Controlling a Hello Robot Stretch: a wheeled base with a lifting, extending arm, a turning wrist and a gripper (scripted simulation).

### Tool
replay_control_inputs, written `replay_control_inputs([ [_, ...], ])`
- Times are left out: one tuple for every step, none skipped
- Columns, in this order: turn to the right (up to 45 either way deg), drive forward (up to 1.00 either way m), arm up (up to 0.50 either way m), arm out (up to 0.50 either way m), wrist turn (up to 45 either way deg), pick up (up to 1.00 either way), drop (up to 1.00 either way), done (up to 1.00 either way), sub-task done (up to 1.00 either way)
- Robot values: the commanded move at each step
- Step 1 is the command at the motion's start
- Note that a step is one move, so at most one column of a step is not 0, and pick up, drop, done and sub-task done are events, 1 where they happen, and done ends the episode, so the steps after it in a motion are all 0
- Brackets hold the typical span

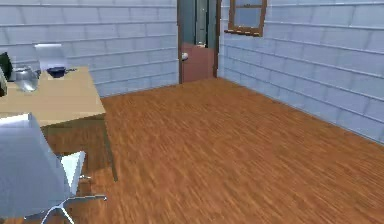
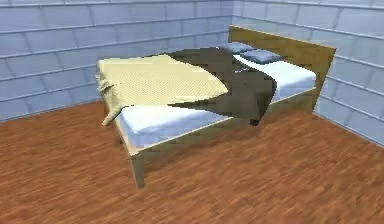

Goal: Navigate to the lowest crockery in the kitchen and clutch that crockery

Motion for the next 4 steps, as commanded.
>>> replay_control_inputs([
  [0.0,1.0,0.0,0.0,0.0,0.0,0.0,0.0,0.0],
  [0.0,1.0,0.0,0.0,0.0,0.0,0.0,0.0,0.0],
  [3.0,0.0,0.0,0.0,0.0,0.0,0.0,0.0,0.0],
  [0.0,1.0,0.0,0.0,0.0,0.0,0.0,0.0,0.0],
])
